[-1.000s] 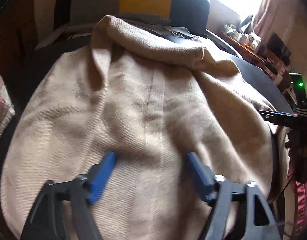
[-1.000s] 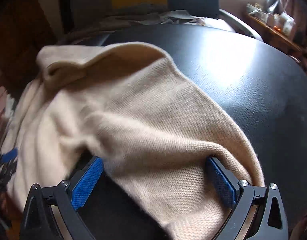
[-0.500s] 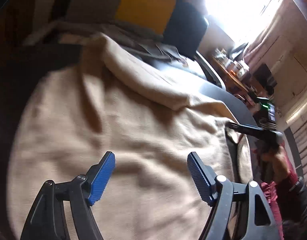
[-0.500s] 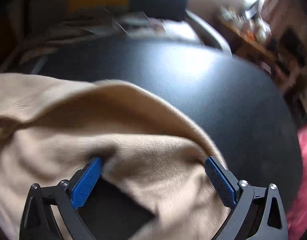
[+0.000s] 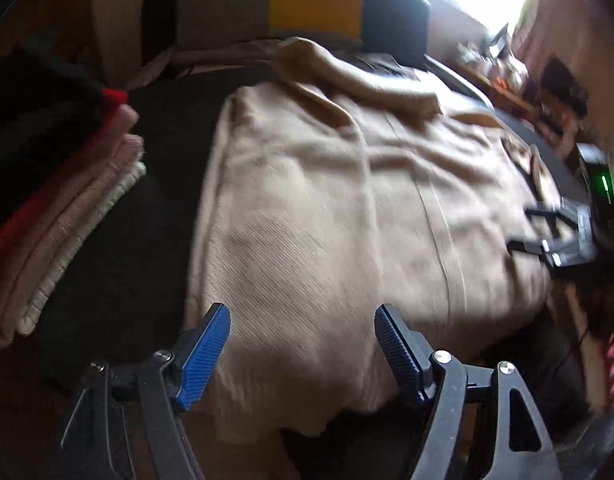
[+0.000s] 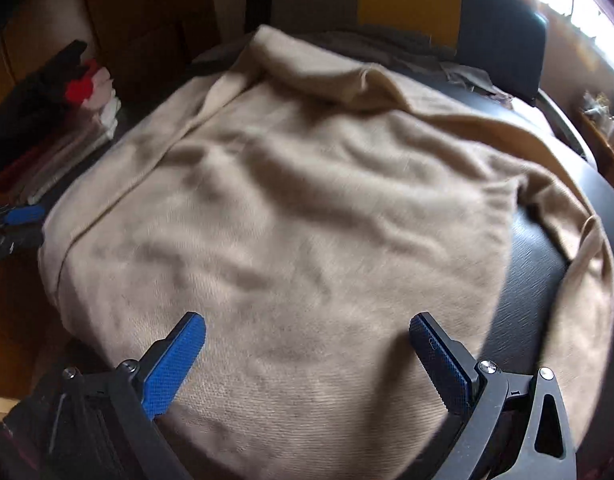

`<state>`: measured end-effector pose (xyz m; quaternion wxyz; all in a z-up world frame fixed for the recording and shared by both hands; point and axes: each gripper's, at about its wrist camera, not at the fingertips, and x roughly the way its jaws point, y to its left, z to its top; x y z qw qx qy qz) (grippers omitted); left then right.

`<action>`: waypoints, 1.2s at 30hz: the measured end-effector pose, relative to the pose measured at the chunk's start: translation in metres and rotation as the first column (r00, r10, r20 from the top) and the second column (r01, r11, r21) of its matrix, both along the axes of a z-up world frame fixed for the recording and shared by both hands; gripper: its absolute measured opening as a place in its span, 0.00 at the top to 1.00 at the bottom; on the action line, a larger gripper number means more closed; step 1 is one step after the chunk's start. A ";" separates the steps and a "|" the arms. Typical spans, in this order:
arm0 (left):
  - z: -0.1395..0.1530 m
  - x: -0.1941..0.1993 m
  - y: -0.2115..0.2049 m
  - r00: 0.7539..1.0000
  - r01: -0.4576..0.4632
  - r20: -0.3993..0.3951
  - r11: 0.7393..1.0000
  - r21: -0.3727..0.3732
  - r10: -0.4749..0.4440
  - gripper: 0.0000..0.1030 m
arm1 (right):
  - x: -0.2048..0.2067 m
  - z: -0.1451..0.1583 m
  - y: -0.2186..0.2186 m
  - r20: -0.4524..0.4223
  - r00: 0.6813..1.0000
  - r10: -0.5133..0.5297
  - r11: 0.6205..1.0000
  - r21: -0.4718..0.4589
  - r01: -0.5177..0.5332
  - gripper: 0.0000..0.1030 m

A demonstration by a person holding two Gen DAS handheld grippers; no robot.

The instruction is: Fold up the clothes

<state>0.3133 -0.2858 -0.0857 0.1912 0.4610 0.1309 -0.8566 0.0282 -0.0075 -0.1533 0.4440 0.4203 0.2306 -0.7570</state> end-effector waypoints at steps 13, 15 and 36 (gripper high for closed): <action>0.003 -0.016 -0.044 0.988 -0.134 -0.053 0.969 0.209 0.148 0.68 | -0.012 -0.007 -0.006 -0.033 0.999 0.010 1.000 0.024 -0.009 0.00; 0.007 -0.004 -0.059 0.979 -0.191 -0.035 0.966 0.173 0.200 0.77 | -0.021 -0.006 -0.005 -0.028 1.000 0.002 1.000 0.029 -0.001 0.00; 0.000 -0.061 0.064 0.990 0.127 0.058 0.992 -0.015 -0.126 0.50 | -0.045 0.011 0.013 -0.037 0.988 -0.149 0.989 -0.027 0.148 0.00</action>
